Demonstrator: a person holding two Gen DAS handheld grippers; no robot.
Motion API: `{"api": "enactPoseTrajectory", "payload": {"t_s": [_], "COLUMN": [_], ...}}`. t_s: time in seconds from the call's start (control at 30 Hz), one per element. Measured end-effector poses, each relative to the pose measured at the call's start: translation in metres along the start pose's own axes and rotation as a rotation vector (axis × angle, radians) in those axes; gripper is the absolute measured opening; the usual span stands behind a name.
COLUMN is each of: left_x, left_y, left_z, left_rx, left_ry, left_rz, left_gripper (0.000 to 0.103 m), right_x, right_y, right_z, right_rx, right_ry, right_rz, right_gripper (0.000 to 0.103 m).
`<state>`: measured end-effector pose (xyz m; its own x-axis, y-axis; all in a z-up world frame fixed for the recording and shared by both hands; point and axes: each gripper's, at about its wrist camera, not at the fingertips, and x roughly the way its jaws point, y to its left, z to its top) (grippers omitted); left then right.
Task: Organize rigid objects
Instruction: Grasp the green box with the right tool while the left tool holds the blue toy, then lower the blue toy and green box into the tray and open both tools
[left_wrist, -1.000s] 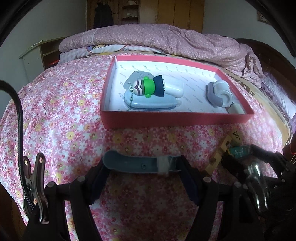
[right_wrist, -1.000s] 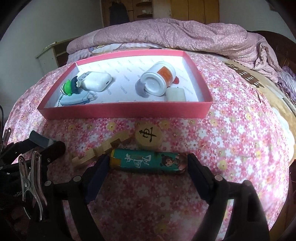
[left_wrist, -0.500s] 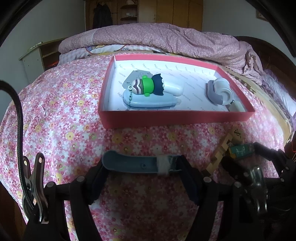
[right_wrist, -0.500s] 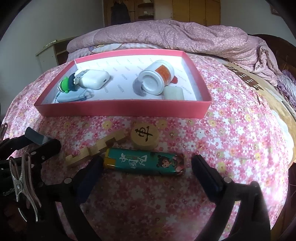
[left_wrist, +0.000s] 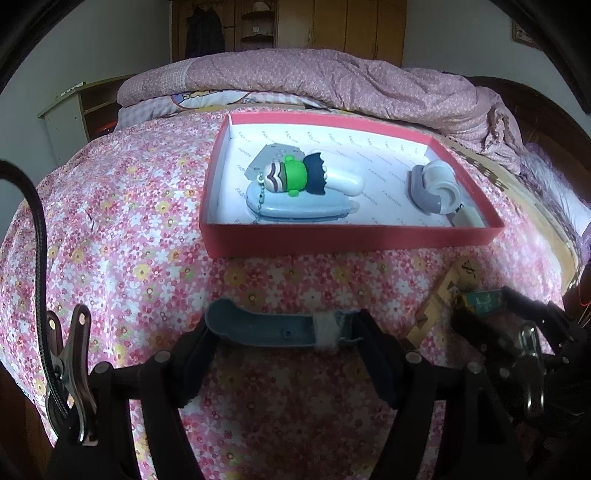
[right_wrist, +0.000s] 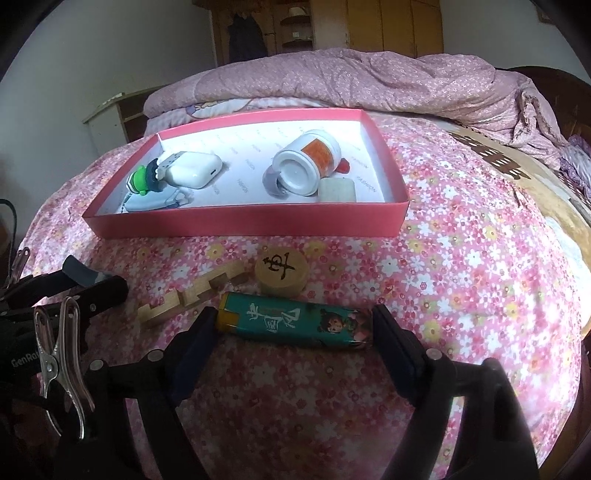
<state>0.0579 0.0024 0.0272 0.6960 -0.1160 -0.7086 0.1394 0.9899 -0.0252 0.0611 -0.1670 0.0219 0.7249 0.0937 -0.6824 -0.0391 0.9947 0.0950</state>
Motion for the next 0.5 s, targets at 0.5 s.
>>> {"api": "enactPoseTrajectory", "payload": {"t_s": [0.5], "left_x": [-0.021], "left_y": [-0.006], "left_z": [0.037], "left_rx": [0.014], "left_ry": [-0.078], "left_rz": [-0.036], "left_gripper": [0.076], "right_x": [-0.015], "right_y": [-0.017], "right_z": [0.004], "right_rx": [0.101], "right_ry": [-0.037], "right_rz": [0.138], "right_gripper": [0.084]}}
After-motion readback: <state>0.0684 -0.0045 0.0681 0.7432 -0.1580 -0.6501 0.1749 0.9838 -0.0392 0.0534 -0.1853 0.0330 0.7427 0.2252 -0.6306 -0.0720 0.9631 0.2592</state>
